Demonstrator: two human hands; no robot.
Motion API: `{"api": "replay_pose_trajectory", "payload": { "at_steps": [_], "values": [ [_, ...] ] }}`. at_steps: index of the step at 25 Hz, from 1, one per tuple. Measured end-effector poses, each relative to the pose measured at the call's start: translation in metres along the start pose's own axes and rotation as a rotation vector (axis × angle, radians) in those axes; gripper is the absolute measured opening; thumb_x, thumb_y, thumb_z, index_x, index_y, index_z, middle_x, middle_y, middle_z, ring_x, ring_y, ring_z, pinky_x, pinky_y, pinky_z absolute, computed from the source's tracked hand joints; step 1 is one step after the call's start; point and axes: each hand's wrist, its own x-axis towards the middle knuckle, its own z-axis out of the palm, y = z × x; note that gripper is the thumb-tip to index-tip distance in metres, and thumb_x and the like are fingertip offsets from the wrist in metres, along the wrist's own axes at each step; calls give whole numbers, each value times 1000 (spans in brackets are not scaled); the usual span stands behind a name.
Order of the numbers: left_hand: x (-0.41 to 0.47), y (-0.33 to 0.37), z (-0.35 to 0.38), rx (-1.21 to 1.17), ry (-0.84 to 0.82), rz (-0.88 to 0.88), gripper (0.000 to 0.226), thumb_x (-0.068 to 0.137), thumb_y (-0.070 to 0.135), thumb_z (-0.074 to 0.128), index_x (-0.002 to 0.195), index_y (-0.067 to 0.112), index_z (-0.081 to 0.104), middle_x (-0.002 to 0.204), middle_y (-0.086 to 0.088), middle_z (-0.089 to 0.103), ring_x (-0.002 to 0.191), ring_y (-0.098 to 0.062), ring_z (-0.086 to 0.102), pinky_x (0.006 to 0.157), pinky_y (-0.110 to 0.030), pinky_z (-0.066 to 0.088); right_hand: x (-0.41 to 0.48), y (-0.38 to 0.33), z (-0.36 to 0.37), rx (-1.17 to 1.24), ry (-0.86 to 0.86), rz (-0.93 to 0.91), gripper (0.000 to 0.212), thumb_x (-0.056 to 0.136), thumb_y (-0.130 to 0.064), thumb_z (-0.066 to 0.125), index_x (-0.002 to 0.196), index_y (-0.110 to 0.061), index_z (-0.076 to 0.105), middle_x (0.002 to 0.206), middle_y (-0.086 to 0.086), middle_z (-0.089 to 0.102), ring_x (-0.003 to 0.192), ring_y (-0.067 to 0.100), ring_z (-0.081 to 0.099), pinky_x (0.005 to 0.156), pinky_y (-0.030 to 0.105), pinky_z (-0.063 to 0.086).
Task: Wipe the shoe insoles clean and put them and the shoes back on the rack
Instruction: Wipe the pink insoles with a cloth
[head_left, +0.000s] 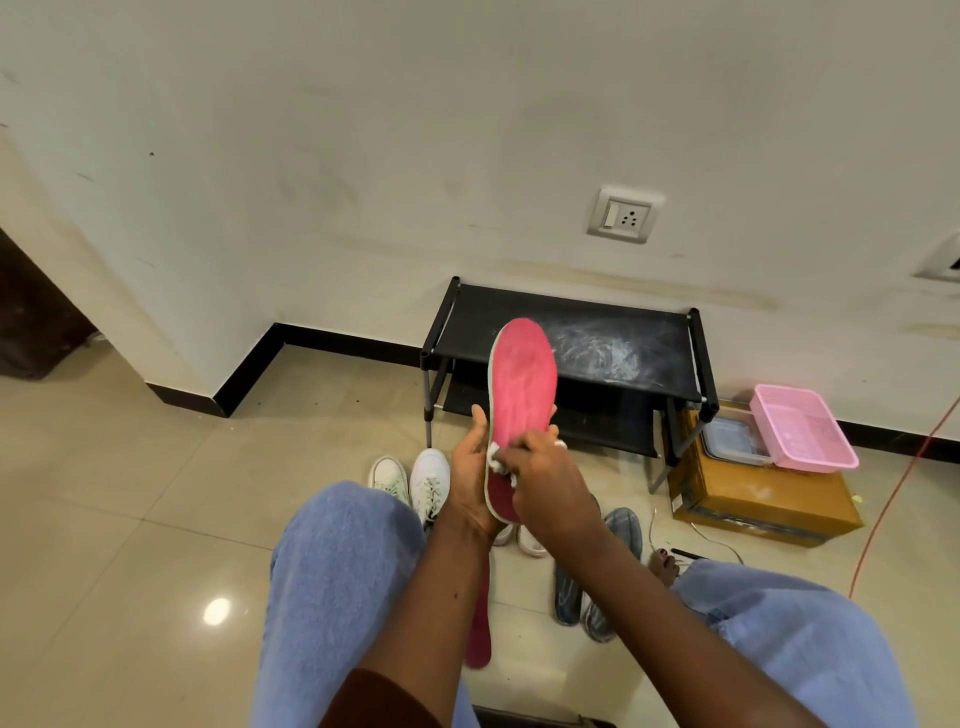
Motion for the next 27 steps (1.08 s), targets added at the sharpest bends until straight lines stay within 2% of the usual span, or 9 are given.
{"api": "replay_pose_trajectory", "payload": {
  "at_steps": [3,7,10,13,19,22,24,25,27],
  "values": [
    [-2,-1,1,-16,0,82,68,86,57,42,117,-1,59,99,-18,66,92,-31,67,80,-39,57,22,0,-2,-41,-13,81,27,89,1,48,110,-2,65,106,16,59,94,30,56,76,30,42],
    [-1,-2,-3,-4,8,112,54,80,49,54,91,0,74,86,-14,68,80,-27,69,74,-35,57,16,-6,-1,19,-39,111,29,88,2,48,109,-5,67,107,13,60,97,29,54,75,22,35],
    [1,1,-9,48,46,24,66,81,60,48,93,0,73,91,-13,64,79,-23,67,71,-31,57,0,-8,-7,103,-149,79,34,81,8,49,105,-6,69,108,10,62,100,25,55,75,10,31],
    [4,5,-11,63,104,33,71,83,63,41,92,2,75,92,-15,66,79,-22,67,71,-29,56,-13,-8,-11,119,-191,51,32,84,4,52,108,-9,69,109,8,62,101,21,54,84,18,37],
    [-2,1,1,34,71,114,57,83,50,50,96,-1,72,95,-15,65,86,-27,67,79,-36,56,15,-8,-4,51,-26,118,28,90,-2,47,109,-4,67,107,15,60,97,29,54,77,25,37],
    [-3,-5,6,37,43,163,42,80,40,55,89,4,76,91,-13,70,82,-26,70,74,-34,57,31,-3,-4,6,64,161,27,94,-9,45,108,0,65,108,16,59,96,31,56,73,27,39],
    [-2,-6,4,-16,8,174,37,69,33,73,92,4,75,94,-14,70,85,-27,70,76,-36,56,34,-4,-5,-9,66,161,28,95,-13,44,111,-4,65,110,14,59,98,29,55,75,26,40],
    [-1,-6,2,-35,-4,166,44,62,30,82,96,3,74,98,-15,70,88,-29,70,78,-38,56,33,-6,-5,-8,53,141,29,95,-14,43,112,-5,64,111,12,59,99,28,56,79,26,42],
    [-1,-3,-1,-41,6,123,50,68,39,77,98,-1,72,102,-17,69,92,-30,69,80,-40,55,27,-10,-5,-35,17,87,30,96,-12,40,115,-7,62,114,10,58,102,24,55,89,22,42]
  ]
}}
